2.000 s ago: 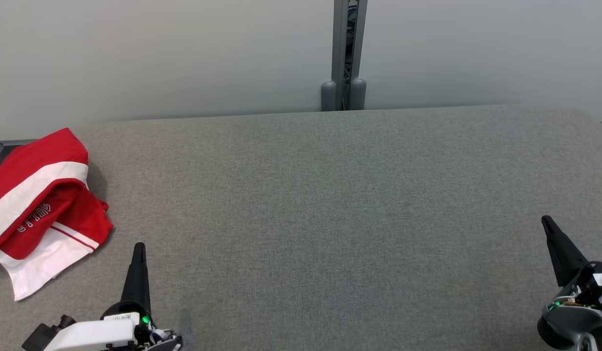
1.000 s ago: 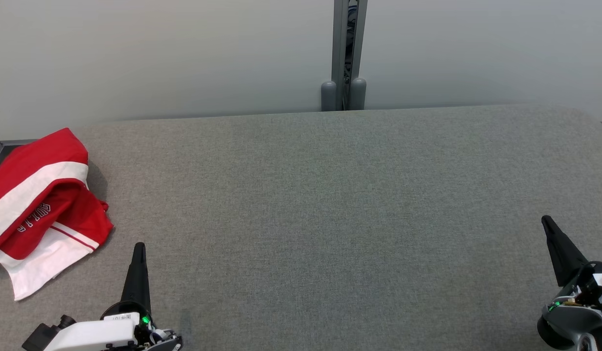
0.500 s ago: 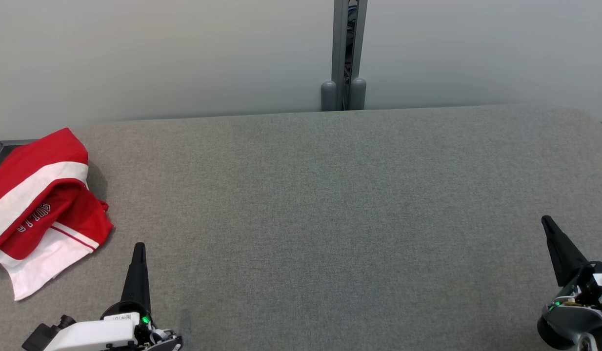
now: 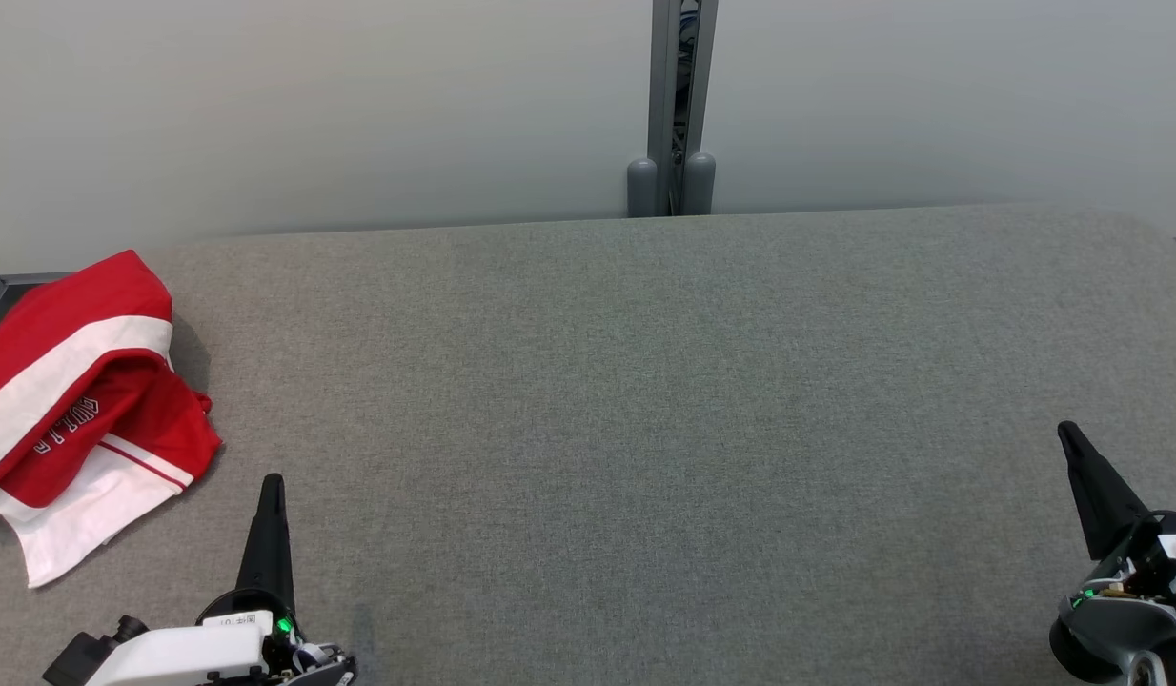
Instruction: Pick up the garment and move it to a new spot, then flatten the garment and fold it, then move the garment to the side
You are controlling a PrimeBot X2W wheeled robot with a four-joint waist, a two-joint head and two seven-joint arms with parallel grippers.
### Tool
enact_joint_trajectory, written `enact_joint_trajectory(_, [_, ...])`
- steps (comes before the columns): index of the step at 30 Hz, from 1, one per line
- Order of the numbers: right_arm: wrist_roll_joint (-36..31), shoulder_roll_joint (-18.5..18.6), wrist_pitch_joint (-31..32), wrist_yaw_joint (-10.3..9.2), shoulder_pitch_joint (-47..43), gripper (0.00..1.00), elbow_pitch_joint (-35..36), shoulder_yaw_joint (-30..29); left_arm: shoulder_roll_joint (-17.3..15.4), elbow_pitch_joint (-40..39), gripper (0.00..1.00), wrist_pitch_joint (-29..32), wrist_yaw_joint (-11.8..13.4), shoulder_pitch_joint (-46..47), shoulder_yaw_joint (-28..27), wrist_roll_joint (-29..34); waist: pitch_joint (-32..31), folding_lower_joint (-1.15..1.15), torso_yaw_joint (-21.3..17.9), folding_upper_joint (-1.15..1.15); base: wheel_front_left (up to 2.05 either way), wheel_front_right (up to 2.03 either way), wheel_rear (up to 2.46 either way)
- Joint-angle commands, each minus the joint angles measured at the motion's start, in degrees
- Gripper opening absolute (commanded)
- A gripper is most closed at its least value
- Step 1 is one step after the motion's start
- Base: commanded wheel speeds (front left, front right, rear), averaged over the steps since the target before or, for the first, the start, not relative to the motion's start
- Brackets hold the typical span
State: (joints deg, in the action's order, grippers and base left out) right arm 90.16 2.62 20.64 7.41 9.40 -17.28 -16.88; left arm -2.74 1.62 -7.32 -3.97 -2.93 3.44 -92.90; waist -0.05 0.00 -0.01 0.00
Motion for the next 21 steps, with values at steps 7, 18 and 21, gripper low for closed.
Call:
enact_joint_trajectory(7, [0.2,0.5,0.1,0.15,0.3,0.0,0.0,-0.2,-0.1,-0.2,0.0,0.0,-0.3,1.0,-0.2,-0.1,0.0,0.0,0.0,0.0,0.0,0.0,0.0])
enact_joint_trajectory(18, [0.2,0.5,0.1,0.15,0.3,0.0,0.0,-0.2,-0.1,-0.2,0.0,0.0,-0.3,1.0,-0.2,-0.1,0.0,0.0,0.0,0.0,0.0,0.0,0.0])
enact_joint_trajectory(21, [0.2,0.5,0.1,0.15,0.3,0.0,0.0,-0.2,-0.1,-0.2,0.0,0.0,-0.3,1.0,-0.2,-0.1,0.0,0.0,0.0,0.0,0.0,0.0,0.0])
